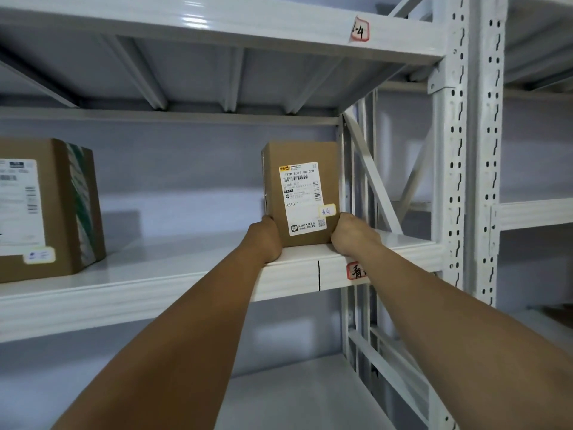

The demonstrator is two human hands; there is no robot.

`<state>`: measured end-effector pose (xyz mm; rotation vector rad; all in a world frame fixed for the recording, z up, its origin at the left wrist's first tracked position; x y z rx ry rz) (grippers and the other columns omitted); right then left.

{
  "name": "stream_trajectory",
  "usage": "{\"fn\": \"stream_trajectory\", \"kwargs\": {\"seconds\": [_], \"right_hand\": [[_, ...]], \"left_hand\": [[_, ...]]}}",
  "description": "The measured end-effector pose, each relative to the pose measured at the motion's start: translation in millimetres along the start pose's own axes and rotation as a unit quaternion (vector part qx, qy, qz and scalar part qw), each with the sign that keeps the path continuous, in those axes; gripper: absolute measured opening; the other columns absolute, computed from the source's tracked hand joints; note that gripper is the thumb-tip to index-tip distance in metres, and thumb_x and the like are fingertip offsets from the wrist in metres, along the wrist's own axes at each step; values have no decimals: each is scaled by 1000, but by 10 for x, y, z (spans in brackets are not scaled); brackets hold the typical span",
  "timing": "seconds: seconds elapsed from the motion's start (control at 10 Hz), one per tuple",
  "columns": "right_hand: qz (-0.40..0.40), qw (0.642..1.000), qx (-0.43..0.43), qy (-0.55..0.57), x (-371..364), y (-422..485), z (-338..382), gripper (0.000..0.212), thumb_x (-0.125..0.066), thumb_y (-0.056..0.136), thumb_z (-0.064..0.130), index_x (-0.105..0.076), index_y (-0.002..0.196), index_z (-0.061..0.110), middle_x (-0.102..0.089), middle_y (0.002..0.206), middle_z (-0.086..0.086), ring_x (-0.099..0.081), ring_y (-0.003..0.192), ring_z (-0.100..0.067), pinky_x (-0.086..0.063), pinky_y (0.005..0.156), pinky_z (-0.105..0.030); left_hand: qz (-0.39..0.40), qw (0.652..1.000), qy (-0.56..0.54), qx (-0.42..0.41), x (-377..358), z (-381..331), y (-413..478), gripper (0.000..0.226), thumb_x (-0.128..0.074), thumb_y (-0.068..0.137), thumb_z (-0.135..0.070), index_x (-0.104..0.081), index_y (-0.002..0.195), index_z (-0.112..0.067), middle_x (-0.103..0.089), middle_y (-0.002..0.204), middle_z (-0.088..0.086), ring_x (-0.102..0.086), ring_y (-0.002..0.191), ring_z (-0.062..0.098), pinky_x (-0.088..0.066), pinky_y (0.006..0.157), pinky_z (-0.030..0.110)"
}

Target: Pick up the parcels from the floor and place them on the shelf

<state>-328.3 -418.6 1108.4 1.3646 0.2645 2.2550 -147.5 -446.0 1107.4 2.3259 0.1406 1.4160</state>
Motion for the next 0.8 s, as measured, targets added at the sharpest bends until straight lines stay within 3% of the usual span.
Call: {"fn": "stream_trajectory", "kwargs": {"seconds": [0.2,0.5,0.7,0.8], "right_hand": [[-16,1000,2,-6,12,-12,-8,32,-53,86,10,-57,118,10,-66,114,-10,-62,104,-28,-49,82,-36],[-40,999,-8,-20,8,-21,-40,28,-50,90,9,-57,117,9,-66,110,-11,-62,100,-29,-45,74,-33],[-137,989,2,50,186,-154,-59,41,-46,91,7,-44,131,8,-61,119,-15,-61,106,-34,-47,78,-38],[-156,981,-5,115,222,-263,-95,54,-49,89,6,-34,140,12,-51,131,-17,-58,112,-36,-47,84,-40]], "left_hand": [[-18,1000,16,-4,44,-34,-50,44,-53,96,-18,-43,131,5,-59,129,21,-57,117,34,-47,88,32],[-30,999,16,15,97,-50,-161,51,-63,91,-23,-43,130,3,-59,129,19,-57,118,31,-47,88,31],[-97,991,91,24,194,-112,-270,61,-51,95,-27,-29,146,-1,-53,135,17,-52,124,32,-47,96,39],[-117,980,156,35,276,-96,-386,59,-39,99,-32,-25,151,-8,-42,149,14,-38,138,31,-38,107,43]]}}
Point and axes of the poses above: each hand's wrist, its own y-axis towards the middle knuckle, its own x-axis out of the back of the hand, z = x × y, the point moved 9 cm from there along y, towards the middle knuckle
